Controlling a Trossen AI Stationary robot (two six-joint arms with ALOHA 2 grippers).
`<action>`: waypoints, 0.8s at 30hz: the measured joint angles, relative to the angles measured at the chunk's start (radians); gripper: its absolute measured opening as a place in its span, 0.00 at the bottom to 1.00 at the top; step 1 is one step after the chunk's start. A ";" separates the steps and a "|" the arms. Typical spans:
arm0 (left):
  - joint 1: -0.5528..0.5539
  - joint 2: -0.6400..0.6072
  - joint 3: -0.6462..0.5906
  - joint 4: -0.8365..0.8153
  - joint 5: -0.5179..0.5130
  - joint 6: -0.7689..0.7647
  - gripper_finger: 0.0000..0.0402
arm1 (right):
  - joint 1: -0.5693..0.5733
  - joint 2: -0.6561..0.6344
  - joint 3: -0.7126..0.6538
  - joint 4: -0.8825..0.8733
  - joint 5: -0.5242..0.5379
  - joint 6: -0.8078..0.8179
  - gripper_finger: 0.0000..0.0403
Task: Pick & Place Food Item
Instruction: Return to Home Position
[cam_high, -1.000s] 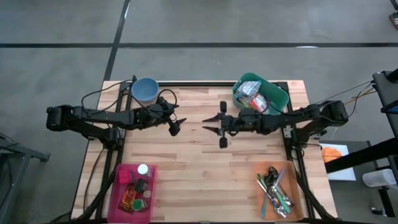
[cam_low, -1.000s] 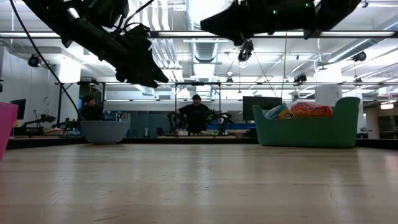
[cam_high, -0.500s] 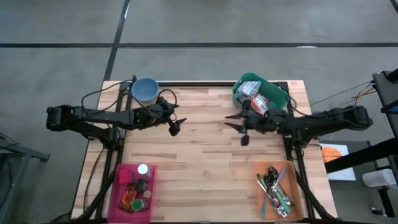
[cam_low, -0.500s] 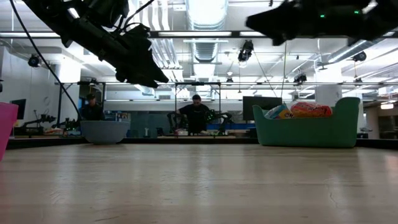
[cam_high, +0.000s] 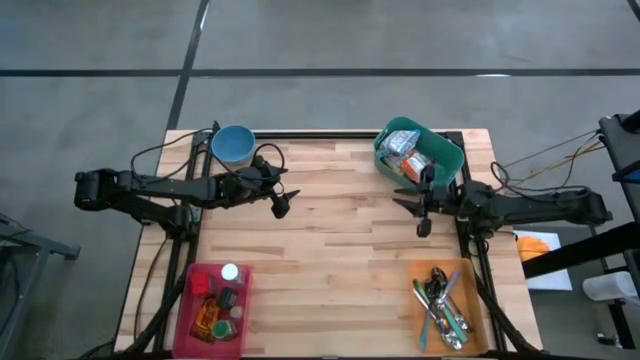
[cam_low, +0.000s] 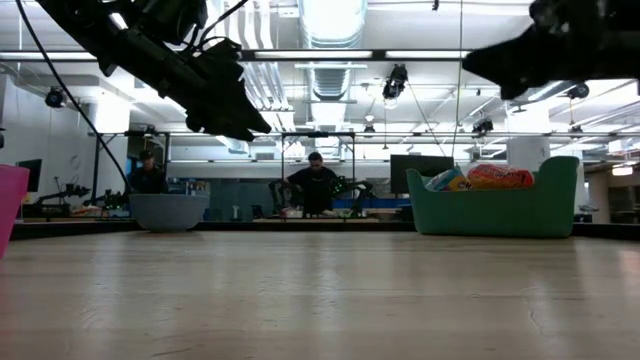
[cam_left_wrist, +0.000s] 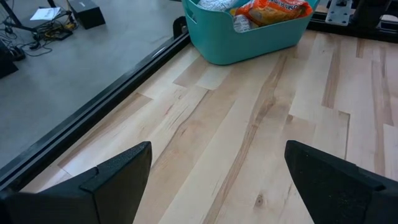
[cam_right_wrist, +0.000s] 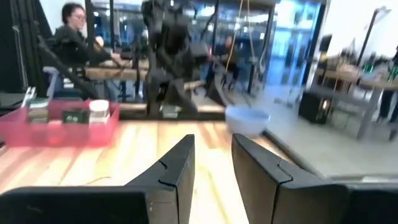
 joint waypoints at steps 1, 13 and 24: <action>0.000 0.000 0.000 0.000 0.000 0.000 0.93 | 0.000 -0.037 0.000 -0.065 0.000 0.019 0.26; 0.000 0.000 0.000 0.000 0.000 0.000 0.93 | 0.000 -0.397 -0.063 -0.303 0.000 0.058 0.26; 0.000 0.000 0.000 0.000 0.000 0.000 0.93 | 0.000 -0.547 -0.141 -0.332 -0.003 0.054 0.26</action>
